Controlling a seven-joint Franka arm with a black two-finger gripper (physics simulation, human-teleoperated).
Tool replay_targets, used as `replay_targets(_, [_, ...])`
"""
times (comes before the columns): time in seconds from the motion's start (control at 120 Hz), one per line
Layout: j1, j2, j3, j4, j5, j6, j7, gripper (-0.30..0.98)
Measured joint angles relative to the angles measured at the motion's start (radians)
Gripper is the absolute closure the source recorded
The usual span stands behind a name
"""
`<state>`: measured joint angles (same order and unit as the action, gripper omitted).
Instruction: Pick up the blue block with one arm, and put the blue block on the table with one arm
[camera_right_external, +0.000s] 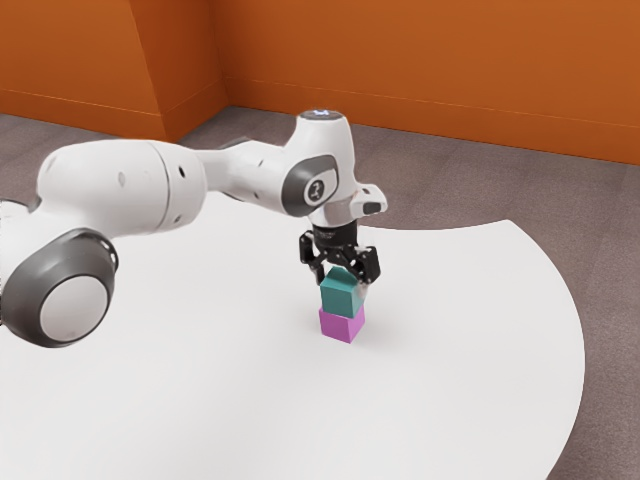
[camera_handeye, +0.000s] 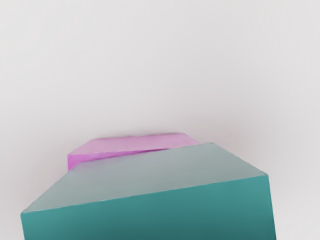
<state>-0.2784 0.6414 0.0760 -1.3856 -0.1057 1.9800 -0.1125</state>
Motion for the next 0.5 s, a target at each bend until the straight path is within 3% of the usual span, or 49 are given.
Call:
replay_targets(0.283, [0.007, 0.027, -0.006, 0.003, 0.0, 0.001, -0.008, 0.01])
replay_targets(0.5, [0.008, 0.035, -0.008, 0.012, -0.002, 0.003, -0.013, 0.2])
